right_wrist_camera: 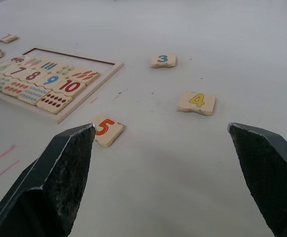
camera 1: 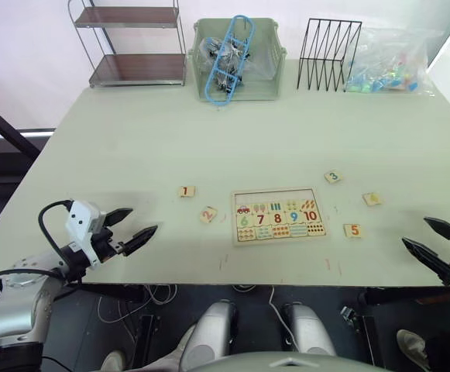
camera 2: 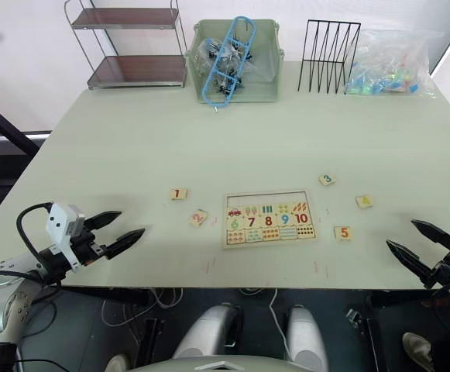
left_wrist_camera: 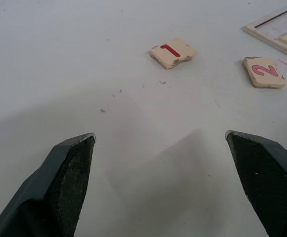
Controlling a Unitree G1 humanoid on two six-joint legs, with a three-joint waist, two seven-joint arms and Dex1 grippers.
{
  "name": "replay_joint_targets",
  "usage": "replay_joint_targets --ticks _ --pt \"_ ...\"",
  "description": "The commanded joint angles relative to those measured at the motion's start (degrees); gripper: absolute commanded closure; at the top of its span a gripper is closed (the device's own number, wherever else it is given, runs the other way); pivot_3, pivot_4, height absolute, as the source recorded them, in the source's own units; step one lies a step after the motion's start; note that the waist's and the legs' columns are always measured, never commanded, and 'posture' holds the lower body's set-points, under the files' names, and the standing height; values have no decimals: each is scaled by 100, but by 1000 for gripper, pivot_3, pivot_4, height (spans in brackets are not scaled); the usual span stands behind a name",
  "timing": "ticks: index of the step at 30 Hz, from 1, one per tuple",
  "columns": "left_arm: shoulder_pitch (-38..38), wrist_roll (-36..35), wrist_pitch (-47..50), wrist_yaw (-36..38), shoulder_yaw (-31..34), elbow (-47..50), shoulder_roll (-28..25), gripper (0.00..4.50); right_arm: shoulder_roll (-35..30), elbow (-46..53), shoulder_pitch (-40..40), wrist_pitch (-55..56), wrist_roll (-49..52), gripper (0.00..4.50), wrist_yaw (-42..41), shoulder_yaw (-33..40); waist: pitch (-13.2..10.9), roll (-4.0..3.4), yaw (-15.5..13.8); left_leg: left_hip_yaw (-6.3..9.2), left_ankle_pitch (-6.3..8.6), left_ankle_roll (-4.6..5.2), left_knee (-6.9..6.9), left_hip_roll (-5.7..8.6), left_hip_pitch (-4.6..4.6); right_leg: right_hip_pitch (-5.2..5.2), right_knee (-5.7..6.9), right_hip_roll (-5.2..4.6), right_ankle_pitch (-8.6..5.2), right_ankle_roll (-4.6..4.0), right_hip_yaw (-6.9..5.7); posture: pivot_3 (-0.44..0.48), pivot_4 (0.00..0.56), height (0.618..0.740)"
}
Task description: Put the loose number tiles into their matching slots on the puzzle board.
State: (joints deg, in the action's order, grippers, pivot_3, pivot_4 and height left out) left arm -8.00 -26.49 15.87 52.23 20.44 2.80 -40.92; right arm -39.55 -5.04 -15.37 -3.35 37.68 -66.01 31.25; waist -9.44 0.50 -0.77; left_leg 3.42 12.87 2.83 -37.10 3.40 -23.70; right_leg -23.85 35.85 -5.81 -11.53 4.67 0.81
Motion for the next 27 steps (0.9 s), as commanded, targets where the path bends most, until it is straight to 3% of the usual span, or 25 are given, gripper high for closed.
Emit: replay_joint_targets --ticks 1,20,27 --pt "9 16 -173 36 75 162 -39 10 17 215 -84 116 48 0 -78 149 0 0 0 0 0 0 0 0 0 0 0 0 0 0 0 0 150 739" --pt "321 25 -233 326 10 -106 -66 10 228 317 -36 409 -57 0 -84 107 0 0 -1 0 0 0 -1 0 0 0 0 19 0 0 -2 0 150 739" --pt "898 270 -552 873 -330 -718 -339 10 345 545 -67 406 43 0 -218 -17 0 0 -8 3 -1 1 -2 0 -1 0 0 23 0 0 -4 0 150 739"
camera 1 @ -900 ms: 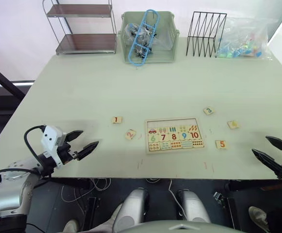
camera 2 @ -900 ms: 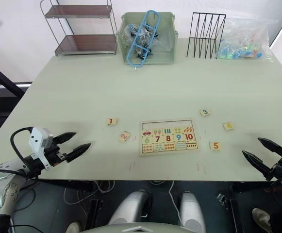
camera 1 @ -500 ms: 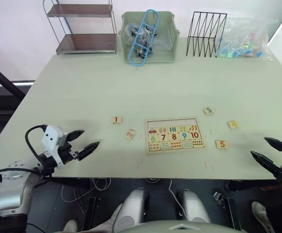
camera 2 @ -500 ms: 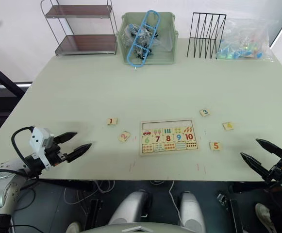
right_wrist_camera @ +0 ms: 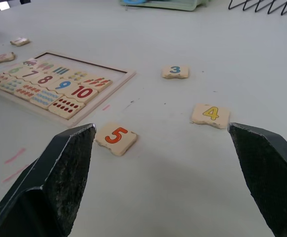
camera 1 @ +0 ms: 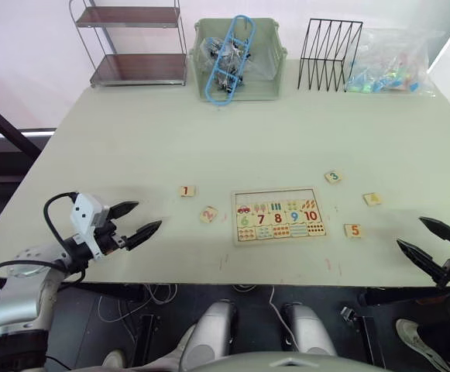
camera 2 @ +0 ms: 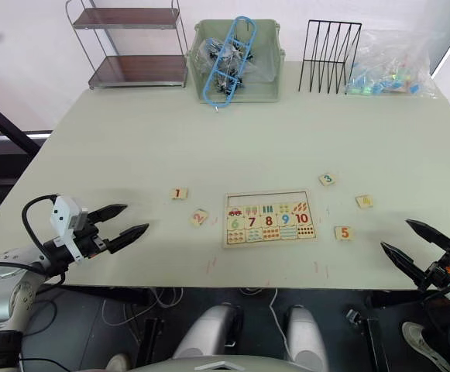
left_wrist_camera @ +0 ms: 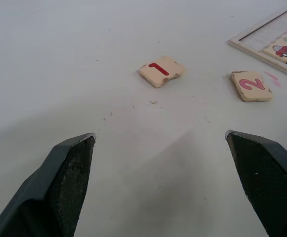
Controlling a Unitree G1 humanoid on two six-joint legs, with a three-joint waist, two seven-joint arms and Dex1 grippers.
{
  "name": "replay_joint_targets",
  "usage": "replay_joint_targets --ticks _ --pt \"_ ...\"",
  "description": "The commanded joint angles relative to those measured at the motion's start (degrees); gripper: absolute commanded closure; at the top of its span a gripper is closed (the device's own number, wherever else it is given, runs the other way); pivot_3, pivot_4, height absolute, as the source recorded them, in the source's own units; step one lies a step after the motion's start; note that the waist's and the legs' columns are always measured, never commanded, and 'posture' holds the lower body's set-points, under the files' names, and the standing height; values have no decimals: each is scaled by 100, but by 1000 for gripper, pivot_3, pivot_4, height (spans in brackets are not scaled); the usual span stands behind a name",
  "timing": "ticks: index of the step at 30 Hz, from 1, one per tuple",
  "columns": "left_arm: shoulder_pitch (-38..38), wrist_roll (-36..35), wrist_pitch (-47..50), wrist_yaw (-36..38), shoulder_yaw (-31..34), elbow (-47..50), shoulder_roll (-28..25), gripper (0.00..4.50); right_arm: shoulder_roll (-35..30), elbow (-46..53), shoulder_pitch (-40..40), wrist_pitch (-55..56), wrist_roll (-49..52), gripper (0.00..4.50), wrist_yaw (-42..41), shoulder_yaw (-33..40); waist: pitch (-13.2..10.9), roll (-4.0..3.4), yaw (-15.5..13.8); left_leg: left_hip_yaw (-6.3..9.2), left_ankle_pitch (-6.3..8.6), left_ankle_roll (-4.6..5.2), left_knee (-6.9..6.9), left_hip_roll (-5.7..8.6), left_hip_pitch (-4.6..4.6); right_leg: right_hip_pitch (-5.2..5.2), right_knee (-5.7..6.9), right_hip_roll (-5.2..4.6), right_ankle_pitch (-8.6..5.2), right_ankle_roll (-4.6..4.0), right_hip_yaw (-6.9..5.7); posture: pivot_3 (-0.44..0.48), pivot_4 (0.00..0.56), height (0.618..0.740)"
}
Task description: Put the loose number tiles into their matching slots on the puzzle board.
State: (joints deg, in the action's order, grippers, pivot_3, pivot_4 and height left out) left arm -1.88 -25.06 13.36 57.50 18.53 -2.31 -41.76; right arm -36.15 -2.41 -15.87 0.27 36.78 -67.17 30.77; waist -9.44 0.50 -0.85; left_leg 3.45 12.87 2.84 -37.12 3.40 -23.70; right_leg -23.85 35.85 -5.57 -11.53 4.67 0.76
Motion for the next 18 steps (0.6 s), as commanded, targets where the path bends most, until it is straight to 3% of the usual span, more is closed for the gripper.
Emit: replay_joint_targets --ticks 1,8,18 --pt "467 227 -432 536 -272 -426 -346 10 16 343 -24 21 159 0 -126 1 0 0 2 -2 0 0 0 0 0 1 0 0 0 0 1 0 150 739" --pt "2002 803 -1376 1502 -1016 -2184 -578 10 110 732 -61 -52 233 0 -119 -155 -1 1 2 -1 -10 16 0 1 1 0 0 7 5 7 1 0 150 739" --pt "4151 1644 -2776 2805 -1939 -4790 -354 10 209 1239 -200 -150 321 0 23 -238 -1 2 13 0 -10 17 -5 6 -1 2 0 14 14 24 -1 0 150 739"
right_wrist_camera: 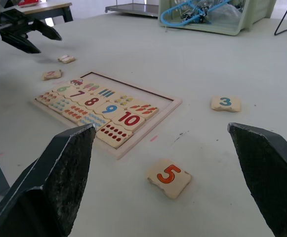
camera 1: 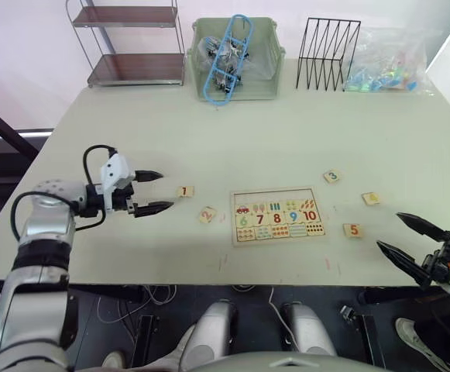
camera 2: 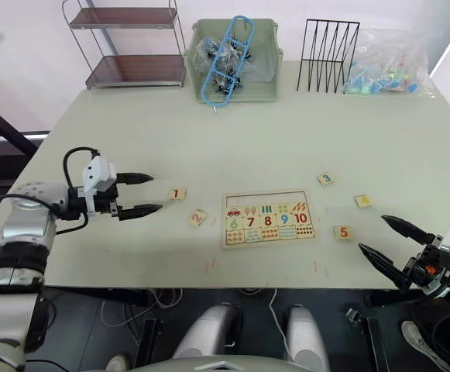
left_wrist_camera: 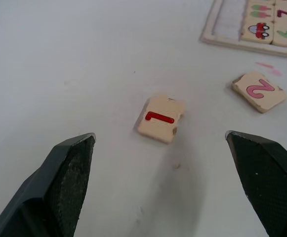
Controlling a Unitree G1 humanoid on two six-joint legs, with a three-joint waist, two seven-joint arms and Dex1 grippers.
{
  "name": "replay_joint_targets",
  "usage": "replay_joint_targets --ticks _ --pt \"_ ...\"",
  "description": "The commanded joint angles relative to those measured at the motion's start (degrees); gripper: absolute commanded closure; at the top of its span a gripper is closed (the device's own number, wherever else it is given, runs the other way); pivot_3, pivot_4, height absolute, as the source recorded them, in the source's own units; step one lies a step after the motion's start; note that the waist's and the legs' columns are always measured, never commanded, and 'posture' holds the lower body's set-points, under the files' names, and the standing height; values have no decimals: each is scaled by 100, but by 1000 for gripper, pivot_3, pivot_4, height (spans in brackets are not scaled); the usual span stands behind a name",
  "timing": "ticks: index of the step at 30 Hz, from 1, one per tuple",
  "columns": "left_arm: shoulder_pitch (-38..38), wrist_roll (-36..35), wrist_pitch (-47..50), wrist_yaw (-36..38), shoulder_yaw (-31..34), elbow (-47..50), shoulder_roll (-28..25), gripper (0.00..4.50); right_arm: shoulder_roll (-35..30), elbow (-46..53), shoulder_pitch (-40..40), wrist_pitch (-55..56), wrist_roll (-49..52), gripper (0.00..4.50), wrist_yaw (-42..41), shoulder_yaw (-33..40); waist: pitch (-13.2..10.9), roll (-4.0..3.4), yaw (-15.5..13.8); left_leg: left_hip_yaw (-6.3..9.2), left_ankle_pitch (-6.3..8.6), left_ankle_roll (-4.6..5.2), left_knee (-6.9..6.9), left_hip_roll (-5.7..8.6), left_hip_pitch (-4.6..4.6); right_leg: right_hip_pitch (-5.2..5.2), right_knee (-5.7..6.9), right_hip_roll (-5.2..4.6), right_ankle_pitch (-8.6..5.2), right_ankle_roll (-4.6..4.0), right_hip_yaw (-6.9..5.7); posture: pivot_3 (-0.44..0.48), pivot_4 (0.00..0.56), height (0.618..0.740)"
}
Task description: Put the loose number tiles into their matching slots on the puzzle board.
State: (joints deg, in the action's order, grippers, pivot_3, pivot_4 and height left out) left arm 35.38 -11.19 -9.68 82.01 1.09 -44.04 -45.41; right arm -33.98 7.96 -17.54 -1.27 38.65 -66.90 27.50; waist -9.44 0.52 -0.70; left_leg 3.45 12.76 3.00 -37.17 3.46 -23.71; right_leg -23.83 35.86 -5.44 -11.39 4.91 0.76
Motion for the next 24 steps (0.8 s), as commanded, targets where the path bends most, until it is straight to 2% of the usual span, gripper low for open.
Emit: replay_joint_targets --ticks 1,6,11,24 --pt "611 357 -626 458 -272 -879 47 10 -7 222 -45 10 147 0 -22 92 0 1 -3 1 0 0 -1 0 -1 0 1 1 0 0 -2 0 150 739" --pt "1375 923 -1353 499 -586 -1935 272 10 -44 336 -100 36 290 0 -201 124 -2 5 -6 1 0 2 -8 1 -3 3 2 3 0 2 -3 0 150 739" --pt "1817 1233 -1674 517 -689 -2468 525 10 -66 454 -175 33 392 0 -423 109 -3 7 -1 3 0 3 -11 1 -3 5 4 5 0 3 -4 0 150 739" --pt "2038 1703 -1891 326 -726 -3036 608 10 23 820 -294 37 478 0 -371 86 -3 8 4 5 0 3 -15 0 -3 6 8 8 0 4 -3 0 150 739"
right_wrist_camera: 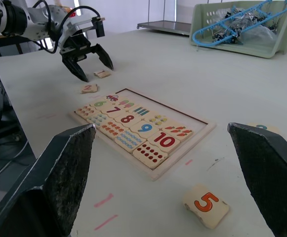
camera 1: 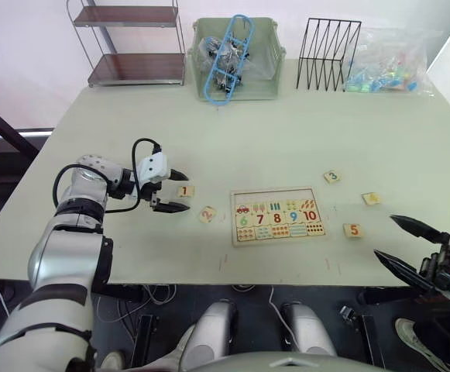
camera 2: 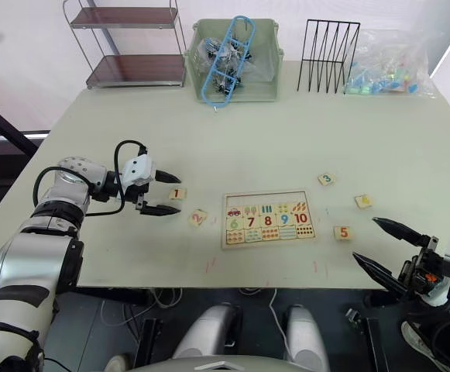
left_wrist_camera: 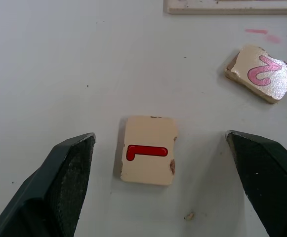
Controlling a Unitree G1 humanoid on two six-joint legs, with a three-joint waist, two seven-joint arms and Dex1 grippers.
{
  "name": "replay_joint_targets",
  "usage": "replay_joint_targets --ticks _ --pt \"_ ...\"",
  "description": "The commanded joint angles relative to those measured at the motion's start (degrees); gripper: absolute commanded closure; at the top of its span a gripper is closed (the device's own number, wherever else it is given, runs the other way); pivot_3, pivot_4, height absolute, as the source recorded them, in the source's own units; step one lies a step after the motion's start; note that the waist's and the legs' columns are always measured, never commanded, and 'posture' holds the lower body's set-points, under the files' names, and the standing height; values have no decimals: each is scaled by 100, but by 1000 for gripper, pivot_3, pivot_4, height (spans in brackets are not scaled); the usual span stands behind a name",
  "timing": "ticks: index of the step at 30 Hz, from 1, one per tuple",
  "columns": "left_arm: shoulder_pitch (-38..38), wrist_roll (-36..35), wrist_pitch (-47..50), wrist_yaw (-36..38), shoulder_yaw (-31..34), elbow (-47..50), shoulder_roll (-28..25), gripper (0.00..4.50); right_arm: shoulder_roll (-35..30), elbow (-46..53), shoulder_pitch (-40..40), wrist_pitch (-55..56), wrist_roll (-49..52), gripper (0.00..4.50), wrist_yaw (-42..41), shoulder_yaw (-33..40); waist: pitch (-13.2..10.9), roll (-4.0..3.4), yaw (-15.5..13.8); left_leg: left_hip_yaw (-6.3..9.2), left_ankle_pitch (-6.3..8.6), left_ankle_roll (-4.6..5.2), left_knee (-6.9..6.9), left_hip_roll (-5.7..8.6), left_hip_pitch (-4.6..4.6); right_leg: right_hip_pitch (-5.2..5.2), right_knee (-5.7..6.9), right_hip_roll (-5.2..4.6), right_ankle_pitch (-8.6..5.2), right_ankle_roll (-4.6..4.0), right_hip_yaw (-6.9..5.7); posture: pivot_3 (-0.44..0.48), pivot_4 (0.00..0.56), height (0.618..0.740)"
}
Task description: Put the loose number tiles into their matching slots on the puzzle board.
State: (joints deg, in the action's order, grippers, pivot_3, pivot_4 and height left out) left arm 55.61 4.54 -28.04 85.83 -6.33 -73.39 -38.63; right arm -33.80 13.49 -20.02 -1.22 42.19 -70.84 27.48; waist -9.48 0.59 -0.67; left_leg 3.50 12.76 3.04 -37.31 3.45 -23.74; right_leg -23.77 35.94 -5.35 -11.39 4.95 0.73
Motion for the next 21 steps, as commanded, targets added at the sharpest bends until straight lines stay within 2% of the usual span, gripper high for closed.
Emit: replay_joint_targets --ticks 1,7,8,10,13,15,16,21 --pt "-11 145 -51 -85 18 -113 -75 10 1 285 -41 25 129 0 32 89 0 0 0 0 0 0 0 0 1 0 1 0 0 0 0 0 150 739" --pt "-111 113 28 39 88 -135 -75 10 -39 316 -6 -19 148 0 12 80 1 0 2 0 0 0 0 0 2 1 2 1 0 0 0 0 150 739" --pt "-132 133 21 17 88 -137 -75 403 -49 310 18 -26 147 0 13 72 1 0 3 1 0 0 0 0 2 1 2 1 0 0 0 0 150 739" --pt "-167 157 4 1 97 -137 -75 787 -79 297 79 -52 153 0 14 65 1 -1 5 0 0 0 0 0 3 1 2 1 0 0 1 0 150 739" --pt "-191 188 13 -14 104 -135 -89 2051 -110 275 148 -93 155 0 -6 72 3 -2 1 2 0 0 0 -1 6 5 3 1 0 0 0 0 150 739" --pt "-207 195 -3 -24 105 -130 -100 3141 -125 241 190 -102 144 0 -25 72 3 -2 -3 3 0 0 -2 -1 7 7 4 2 0 0 0 0 150 739" --pt "-213 199 -10 -29 104 -127 -104 3530 -129 229 206 -104 139 0 -30 68 3 -2 -3 3 0 0 -3 -1 7 8 4 2 0 0 0 0 150 739" --pt "-253 209 -30 -72 104 -117 -120 3551 -130 222 292 -110 104 0 -18 4 5 -3 -1 3 0 0 -4 -1 8 8 5 2 0 0 0 0 150 739"
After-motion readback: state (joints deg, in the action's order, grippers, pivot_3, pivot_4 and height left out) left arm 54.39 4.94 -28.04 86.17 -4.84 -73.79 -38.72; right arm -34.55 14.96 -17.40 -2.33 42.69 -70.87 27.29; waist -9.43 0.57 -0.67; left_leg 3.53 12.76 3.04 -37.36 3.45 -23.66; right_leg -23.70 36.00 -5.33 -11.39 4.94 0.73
